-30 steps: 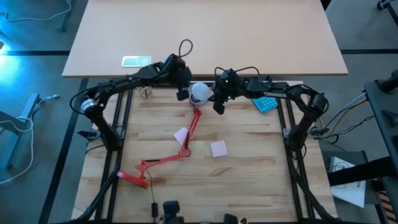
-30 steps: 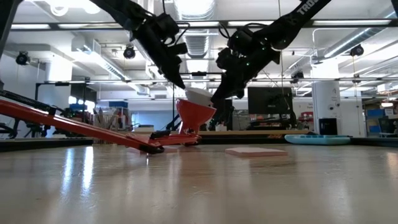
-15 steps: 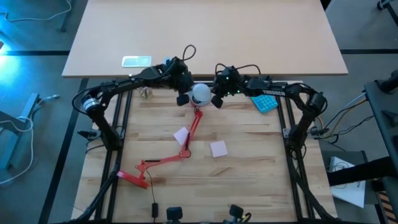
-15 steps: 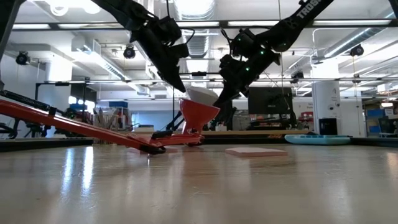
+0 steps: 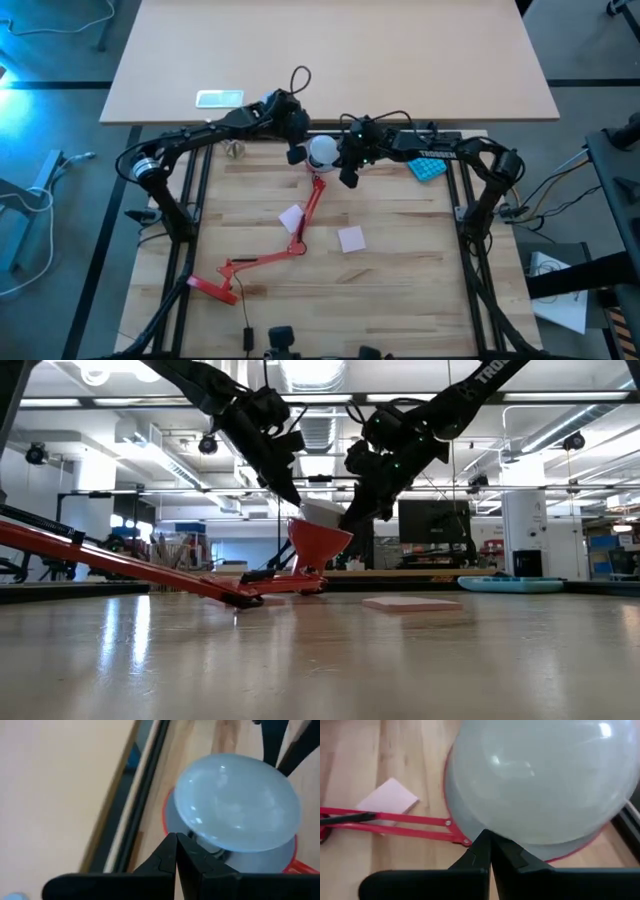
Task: Screw lightbulb
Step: Remove the lightbulb from the red lamp
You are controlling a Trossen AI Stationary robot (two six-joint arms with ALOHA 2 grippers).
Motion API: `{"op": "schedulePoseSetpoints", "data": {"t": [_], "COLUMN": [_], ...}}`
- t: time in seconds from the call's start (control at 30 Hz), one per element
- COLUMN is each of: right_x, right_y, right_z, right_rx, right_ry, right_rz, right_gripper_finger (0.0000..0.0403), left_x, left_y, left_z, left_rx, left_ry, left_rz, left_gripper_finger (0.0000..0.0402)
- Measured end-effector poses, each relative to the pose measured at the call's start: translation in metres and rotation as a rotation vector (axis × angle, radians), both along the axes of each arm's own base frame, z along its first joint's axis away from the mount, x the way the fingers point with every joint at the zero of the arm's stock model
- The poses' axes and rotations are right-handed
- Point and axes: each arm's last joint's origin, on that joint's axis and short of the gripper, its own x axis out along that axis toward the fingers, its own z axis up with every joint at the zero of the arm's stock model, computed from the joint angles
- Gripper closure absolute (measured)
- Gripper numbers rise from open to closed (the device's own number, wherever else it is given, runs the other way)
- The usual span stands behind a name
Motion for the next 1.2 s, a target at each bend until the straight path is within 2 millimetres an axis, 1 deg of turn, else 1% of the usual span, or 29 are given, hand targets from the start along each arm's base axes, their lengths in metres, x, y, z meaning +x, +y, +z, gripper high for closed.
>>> {"op": "schedulePoseSetpoints", "data": {"t": [0.2,0.33,0.43,0.53,0.6,0.73,0.9,1.03,1.2], "right_x": [0.001,-0.002,-0.007,-0.011,-0.012,-0.013,-0.008,-0.007,-0.009], "right_y": [0.001,-0.006,-0.014,-0.018,-0.017,-0.010,0.002,0.006,0.007], "right_z": [0.000,0.000,0.000,0.000,-0.001,-0.001,-0.002,0.001,0.006], "right_rx": [-0.028,-0.067,-0.089,-0.073,-0.064,-0.034,-0.027,-0.028,-0.037], "right_ry": [-0.005,0.016,0.030,0.044,0.059,0.089,0.097,0.090,0.080], "right_rz": [0.014,-0.036,-0.086,-0.103,-0.102,-0.076,-0.036,-0.024,-0.027], "right_gripper_finger": [0.0401,0.0401,0.0401,0.0401,0.0401,0.0401,0.0401,0.0401,0.0401], "left_x": [0.003,0.006,0.010,0.010,0.008,0.003,0.004,0.010,0.015], "left_y": [-0.008,-0.019,-0.032,-0.037,-0.037,-0.025,-0.009,-0.007,-0.009], "left_z": [-0.009,-0.014,-0.013,-0.009,-0.007,-0.004,-0.003,-0.011,-0.012], "left_rx": [-0.045,-0.088,-0.106,-0.102,-0.086,0.001,0.047,0.044,-0.004], "left_ry": [-0.001,0.042,0.057,0.055,0.054,0.073,0.005,0.001,-0.047], "left_rz": [-0.036,-0.075,-0.116,-0.130,-0.116,-0.010,0.055,0.044,-0.028], "left_gripper_finger": [0.0401,0.0401,0.0401,0.0401,0.0401,0.0401,0.0401,0.0401,0.0401]}}
